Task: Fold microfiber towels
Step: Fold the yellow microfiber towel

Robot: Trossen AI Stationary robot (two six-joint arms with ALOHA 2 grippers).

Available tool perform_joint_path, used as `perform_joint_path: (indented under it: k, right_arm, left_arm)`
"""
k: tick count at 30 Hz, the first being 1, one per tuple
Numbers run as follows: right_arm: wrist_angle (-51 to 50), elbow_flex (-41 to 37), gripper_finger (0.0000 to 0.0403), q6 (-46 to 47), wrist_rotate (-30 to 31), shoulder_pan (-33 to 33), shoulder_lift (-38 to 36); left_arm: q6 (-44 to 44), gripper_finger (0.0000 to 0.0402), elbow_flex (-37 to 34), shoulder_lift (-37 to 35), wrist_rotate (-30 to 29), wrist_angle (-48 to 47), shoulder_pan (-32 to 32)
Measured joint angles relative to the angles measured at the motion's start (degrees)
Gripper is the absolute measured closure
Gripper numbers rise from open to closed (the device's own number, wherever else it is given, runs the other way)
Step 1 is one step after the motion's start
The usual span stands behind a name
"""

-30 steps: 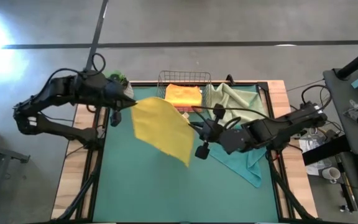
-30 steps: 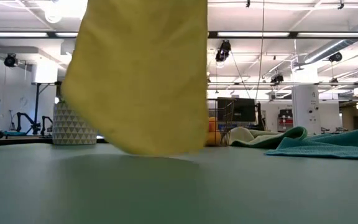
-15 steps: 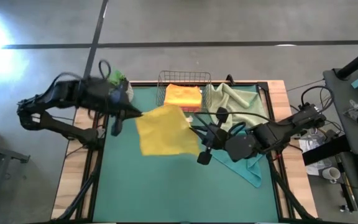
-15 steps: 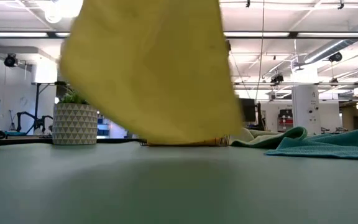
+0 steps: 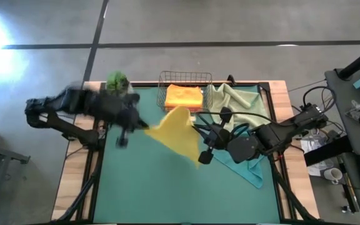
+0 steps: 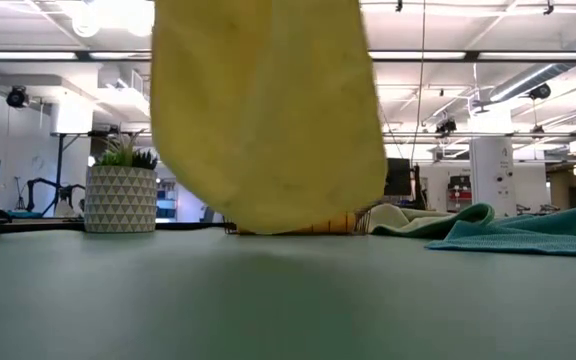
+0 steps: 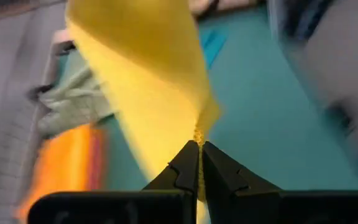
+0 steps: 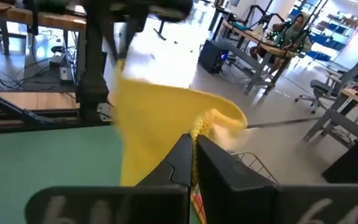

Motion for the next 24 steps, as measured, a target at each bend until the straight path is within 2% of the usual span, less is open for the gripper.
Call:
perform_joint_path:
  k: [2, 3, 4, 6, 7, 8, 9, 11, 12, 13, 15, 17, 19, 21, 22, 24]
  right_arm:
    - [0.0, 0.0, 0.0394, -0.7, 0.0, 0.0, 0.1]
    - [0.0, 0.0, 0.0394, -0.7, 0.0, 0.0, 0.1]
    - [0.0, 0.0, 0.0394, -0.7, 0.0, 0.0, 0.1]
    - [0.2, 0.0, 0.0394, -0.6, 0.0, 0.0, 0.1]
    - [0.2, 0.0, 0.0394, -0.4, 0.0, 0.0, 0.1]
    - [0.3, 0.0, 0.0394, -0.5, 0.0, 0.0, 0.1]
    - [0.4, 0.0, 0.0394, -0.7, 0.0, 0.0, 0.1]
    - [0.4, 0.0, 0.0394, -0.7, 0.0, 0.0, 0.1]
    - [0.6, 0.0, 0.0394, -0.8, -0.1, 0.0, 0.1]
    - [0.8, 0.0, 0.0394, -0.8, -0.3, 0.0, 0.1]
    - [0.8, 0.0, 0.0394, -0.7, -0.4, 0.0, 0.1]
    - [0.8, 0.0, 0.0394, -0.7, -0.4, 0.0, 0.1]
    - [1.1, 0.0, 0.0394, -0.8, -0.5, 0.1, 0.1]
    - [1.2, 0.0, 0.0394, -1.2, -0.4, 0.4, 0.1]
    - [1.2, 0.0, 0.0394, -1.4, -0.4, 0.4, 0.1]
    - [1.2, 0.0, 0.0394, -1.5, -0.4, 0.7, 0.1]
  left_arm:
    - [0.4, 0.0401, -0.6, -0.8, -13.4, -2.8, 0.4]
    - [-1.0, 0.0401, -0.3, -0.5, -15.5, -0.3, 1.7]
    - [-1.8, 0.0401, 0.3, -0.7, -11.0, 2.3, 2.5]
    - [-3.1, 0.0401, 0.4, -0.8, 5.1, 3.2, 2.0]
    - [-2.8, 0.0401, 0.5, 0.2, 9.6, 4.9, 0.6]
    - [-1.5, 0.0401, 0.6, -0.1, 9.0, 4.7, -0.5]
    - [-0.6, 0.0401, 0.4, -0.8, 4.3, 2.0, -1.0]
    - [0.7, 0.0401, 0.2, -0.7, -11.6, 2.8, 0.9]
    - [0.7, 0.0401, 0.4, -0.5, -14.8, 4.7, 1.9]
    - [0.3, 0.0401, 0.5, -0.5, -13.1, 3.8, 2.5]
    - [-2.2, 0.0401, 0.8, -0.8, -3.7, 4.2, 2.0]
    - [-6.0, 0.0401, 0.8, -0.8, 0.5, 4.7, 0.7]
    - [-3.2, 0.0401, 0.7, -0.7, -2.5, 4.3, -0.7]
    - [-1.1, 0.0401, 0.7, -0.6, -11.4, 3.9, -0.8]
    - [-2.7, 0.0401, 0.7, -0.7, -12.5, 4.0, -0.8]
    - [-5.1, 0.0401, 1.4, -0.8, -5.6, 4.4, -0.9]
